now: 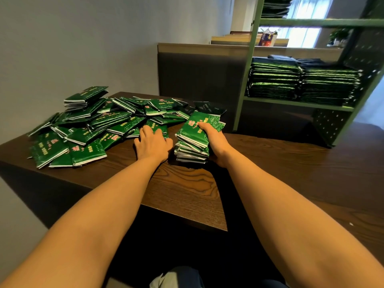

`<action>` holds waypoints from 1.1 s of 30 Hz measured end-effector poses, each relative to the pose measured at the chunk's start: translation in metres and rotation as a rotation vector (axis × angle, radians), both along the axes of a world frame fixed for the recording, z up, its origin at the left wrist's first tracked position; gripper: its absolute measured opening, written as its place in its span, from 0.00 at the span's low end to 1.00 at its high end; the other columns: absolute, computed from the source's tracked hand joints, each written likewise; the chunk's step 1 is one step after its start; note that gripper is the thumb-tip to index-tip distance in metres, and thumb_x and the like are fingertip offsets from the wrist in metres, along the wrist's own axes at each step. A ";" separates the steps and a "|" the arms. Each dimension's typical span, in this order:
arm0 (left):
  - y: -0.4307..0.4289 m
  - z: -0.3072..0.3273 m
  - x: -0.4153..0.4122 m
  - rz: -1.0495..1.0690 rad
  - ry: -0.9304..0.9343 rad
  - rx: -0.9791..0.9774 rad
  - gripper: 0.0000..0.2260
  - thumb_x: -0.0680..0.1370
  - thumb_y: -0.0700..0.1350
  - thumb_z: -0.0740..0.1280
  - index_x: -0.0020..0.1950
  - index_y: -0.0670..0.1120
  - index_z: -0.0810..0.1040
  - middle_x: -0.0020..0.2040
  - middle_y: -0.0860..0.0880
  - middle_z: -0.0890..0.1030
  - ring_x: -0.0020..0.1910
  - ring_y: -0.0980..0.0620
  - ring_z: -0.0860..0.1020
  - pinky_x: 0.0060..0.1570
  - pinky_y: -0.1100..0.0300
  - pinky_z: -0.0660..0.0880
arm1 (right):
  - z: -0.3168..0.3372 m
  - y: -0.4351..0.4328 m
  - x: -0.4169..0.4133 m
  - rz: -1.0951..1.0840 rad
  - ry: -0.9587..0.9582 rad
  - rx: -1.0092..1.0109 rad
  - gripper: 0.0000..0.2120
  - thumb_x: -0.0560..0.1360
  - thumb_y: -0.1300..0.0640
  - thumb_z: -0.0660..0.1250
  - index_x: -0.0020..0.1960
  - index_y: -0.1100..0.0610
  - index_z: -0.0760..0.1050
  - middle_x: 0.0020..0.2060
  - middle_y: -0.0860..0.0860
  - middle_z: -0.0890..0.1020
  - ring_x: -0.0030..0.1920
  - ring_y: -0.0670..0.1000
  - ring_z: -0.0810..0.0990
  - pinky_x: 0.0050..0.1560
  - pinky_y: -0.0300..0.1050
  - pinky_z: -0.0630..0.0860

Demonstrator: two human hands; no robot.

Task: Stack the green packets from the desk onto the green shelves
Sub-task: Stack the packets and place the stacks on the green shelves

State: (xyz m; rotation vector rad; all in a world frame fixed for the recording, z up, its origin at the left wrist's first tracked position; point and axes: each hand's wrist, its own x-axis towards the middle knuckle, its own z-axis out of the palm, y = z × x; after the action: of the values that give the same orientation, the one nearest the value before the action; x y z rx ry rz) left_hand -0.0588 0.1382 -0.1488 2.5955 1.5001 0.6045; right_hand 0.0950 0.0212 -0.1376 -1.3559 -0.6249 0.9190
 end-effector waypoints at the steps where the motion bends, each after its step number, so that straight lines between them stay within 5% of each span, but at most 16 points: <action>1: 0.000 -0.001 0.000 -0.012 -0.017 0.001 0.18 0.81 0.53 0.60 0.65 0.43 0.72 0.72 0.40 0.64 0.74 0.41 0.59 0.68 0.42 0.61 | -0.001 0.000 0.000 0.002 -0.005 0.008 0.22 0.76 0.44 0.69 0.64 0.56 0.80 0.53 0.54 0.88 0.55 0.56 0.87 0.65 0.57 0.79; 5: -0.004 0.003 0.001 -0.028 -0.097 -0.036 0.18 0.81 0.54 0.61 0.65 0.44 0.69 0.67 0.43 0.73 0.71 0.42 0.67 0.68 0.40 0.62 | -0.002 -0.002 -0.005 -0.029 -0.044 0.051 0.30 0.69 0.40 0.73 0.65 0.54 0.78 0.56 0.54 0.87 0.58 0.56 0.86 0.68 0.60 0.77; 9: -0.008 0.006 -0.001 0.012 -0.053 0.007 0.25 0.78 0.58 0.66 0.71 0.47 0.70 0.67 0.43 0.70 0.69 0.41 0.66 0.66 0.41 0.64 | -0.004 -0.001 -0.006 -0.075 -0.061 0.049 0.43 0.61 0.35 0.76 0.70 0.52 0.72 0.61 0.53 0.84 0.59 0.55 0.84 0.68 0.61 0.76; 15: -0.008 0.005 -0.001 -0.079 -0.167 0.037 0.16 0.78 0.51 0.69 0.63 0.47 0.79 0.61 0.46 0.79 0.62 0.43 0.75 0.60 0.46 0.70 | -0.020 0.011 0.009 -0.095 -0.043 0.032 0.58 0.48 0.25 0.79 0.72 0.50 0.70 0.62 0.50 0.83 0.61 0.55 0.83 0.68 0.61 0.75; 24: -0.036 0.020 -0.013 -0.112 -0.482 0.109 0.10 0.80 0.47 0.65 0.60 0.49 0.78 0.44 0.49 0.82 0.49 0.45 0.79 0.59 0.49 0.70 | 0.003 -0.016 -0.004 -0.101 0.022 -0.036 0.50 0.57 0.31 0.78 0.72 0.52 0.68 0.61 0.53 0.83 0.58 0.57 0.84 0.64 0.62 0.78; 29: -0.061 0.051 -0.002 -0.154 -0.950 -0.113 0.01 0.77 0.41 0.67 0.46 0.45 0.77 0.39 0.49 0.78 0.38 0.49 0.77 0.38 0.55 0.74 | 0.012 -0.041 -0.009 -0.163 -0.006 -0.045 0.56 0.57 0.29 0.76 0.76 0.53 0.62 0.68 0.54 0.78 0.62 0.58 0.81 0.67 0.62 0.76; 33: -0.087 0.077 0.006 -0.084 -1.190 -0.324 0.08 0.75 0.40 0.70 0.47 0.44 0.71 0.37 0.51 0.73 0.30 0.57 0.69 0.28 0.63 0.66 | 0.020 -0.063 -0.013 -0.240 -0.084 -0.028 0.52 0.72 0.36 0.73 0.82 0.56 0.49 0.74 0.55 0.70 0.72 0.60 0.72 0.73 0.62 0.69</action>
State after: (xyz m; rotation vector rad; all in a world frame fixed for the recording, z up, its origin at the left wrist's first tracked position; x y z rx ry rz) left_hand -0.0526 0.0508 -0.0721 1.4719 0.9245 1.3835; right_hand 0.0818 -0.0419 -0.1179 -1.4648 -0.5009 0.6826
